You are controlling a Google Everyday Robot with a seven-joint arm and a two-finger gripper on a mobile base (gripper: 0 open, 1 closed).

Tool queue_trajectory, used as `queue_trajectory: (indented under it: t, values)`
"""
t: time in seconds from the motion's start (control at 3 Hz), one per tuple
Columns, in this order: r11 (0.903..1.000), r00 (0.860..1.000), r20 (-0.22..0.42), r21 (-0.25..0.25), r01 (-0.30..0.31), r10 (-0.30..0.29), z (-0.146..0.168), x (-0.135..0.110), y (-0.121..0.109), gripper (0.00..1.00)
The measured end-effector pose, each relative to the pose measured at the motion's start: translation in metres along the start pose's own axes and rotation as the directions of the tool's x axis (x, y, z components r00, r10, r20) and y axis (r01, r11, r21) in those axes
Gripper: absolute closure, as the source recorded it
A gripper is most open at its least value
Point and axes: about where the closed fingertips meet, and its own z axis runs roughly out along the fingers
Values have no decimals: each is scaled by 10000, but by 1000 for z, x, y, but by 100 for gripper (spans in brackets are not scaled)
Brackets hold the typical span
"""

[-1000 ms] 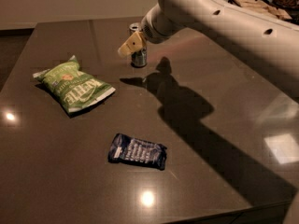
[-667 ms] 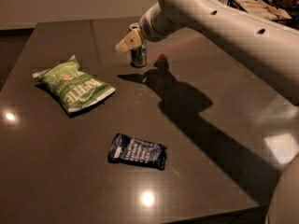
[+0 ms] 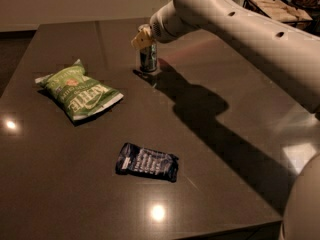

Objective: Knock redbull can over

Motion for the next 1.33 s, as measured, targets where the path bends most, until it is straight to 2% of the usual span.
queue_trajectory:
  t: [0.33, 0.67, 1.0, 1.33]
  values:
    - [9995, 9999, 170, -313, 9, -4, -9, -4, 3, 61]
    - [9977, 9999, 57, -657, 160, -157, -34, -6, 5, 84]
    - [9919, 9971, -440, -1138, 571, -625, -64, -4, 6, 100]
    - [9741, 9728, -1563, -1748, 1431, -1710, -104, 17, 9, 100]
